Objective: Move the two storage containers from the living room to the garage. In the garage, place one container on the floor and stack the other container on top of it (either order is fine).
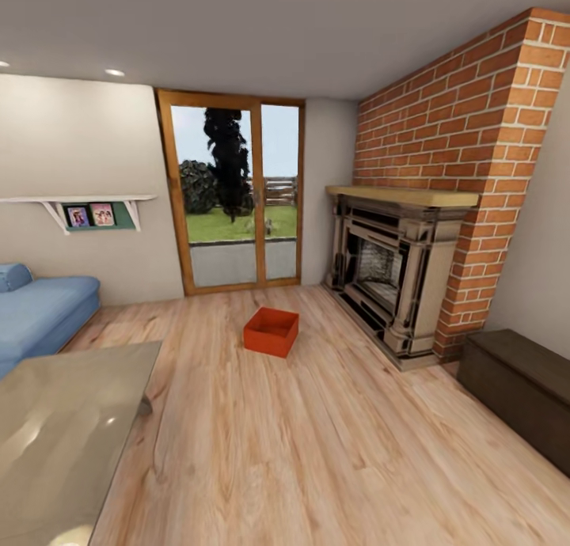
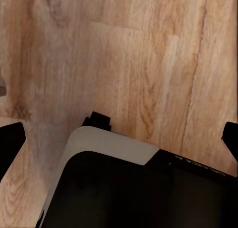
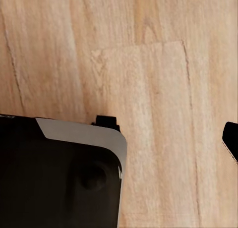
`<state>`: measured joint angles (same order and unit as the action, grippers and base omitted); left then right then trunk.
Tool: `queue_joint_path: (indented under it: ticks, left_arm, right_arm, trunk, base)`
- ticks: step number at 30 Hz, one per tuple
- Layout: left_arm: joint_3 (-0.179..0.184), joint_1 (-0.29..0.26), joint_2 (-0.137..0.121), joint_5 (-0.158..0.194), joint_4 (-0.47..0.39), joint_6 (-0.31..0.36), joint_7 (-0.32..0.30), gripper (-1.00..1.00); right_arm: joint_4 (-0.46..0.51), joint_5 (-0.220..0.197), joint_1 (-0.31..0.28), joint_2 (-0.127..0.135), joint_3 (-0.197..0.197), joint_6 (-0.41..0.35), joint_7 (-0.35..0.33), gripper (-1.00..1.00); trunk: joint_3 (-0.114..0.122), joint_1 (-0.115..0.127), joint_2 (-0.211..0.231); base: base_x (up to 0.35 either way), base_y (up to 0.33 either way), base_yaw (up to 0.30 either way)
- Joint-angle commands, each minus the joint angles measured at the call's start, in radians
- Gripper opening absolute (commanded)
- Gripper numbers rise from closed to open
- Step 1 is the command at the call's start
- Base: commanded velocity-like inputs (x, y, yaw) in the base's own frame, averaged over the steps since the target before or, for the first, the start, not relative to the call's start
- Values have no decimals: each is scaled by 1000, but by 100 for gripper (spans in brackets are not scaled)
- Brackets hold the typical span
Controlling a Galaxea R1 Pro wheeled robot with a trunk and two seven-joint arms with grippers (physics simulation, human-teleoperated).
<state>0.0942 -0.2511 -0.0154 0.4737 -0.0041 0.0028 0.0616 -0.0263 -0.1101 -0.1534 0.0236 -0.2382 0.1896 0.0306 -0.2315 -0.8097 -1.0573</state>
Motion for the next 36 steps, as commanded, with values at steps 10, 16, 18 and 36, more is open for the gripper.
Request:
queue_joint_path:
  ticks: [10,16,18,36]
  left_arm:
    - [9,-1,0,8,0,0,3,100]
    - [9,-1,0,8,0,0,3,100]
    - [9,-1,0,8,0,0,3,100]
    - [9,-1,0,8,0,0,3,100]
  right_arm:
    - [0,-5,-2,3,-9,14,-9,100]
    - [0,-4,-2,0,-10,9,-3,100]
    - [0,-6,-2,-2,-11,5,-3,100]
    - [0,-8,-1,0,-10,4,1,100]
  trunk:
    - [-1,-1,-1]
    - [-1,-1,-1]
    - [-1,-1,-1]
    - [-1,-1,-1]
  base:
    - [322,0,0]
    - [322,0,0]
    - [322,0,0]
    - [322,0,204]
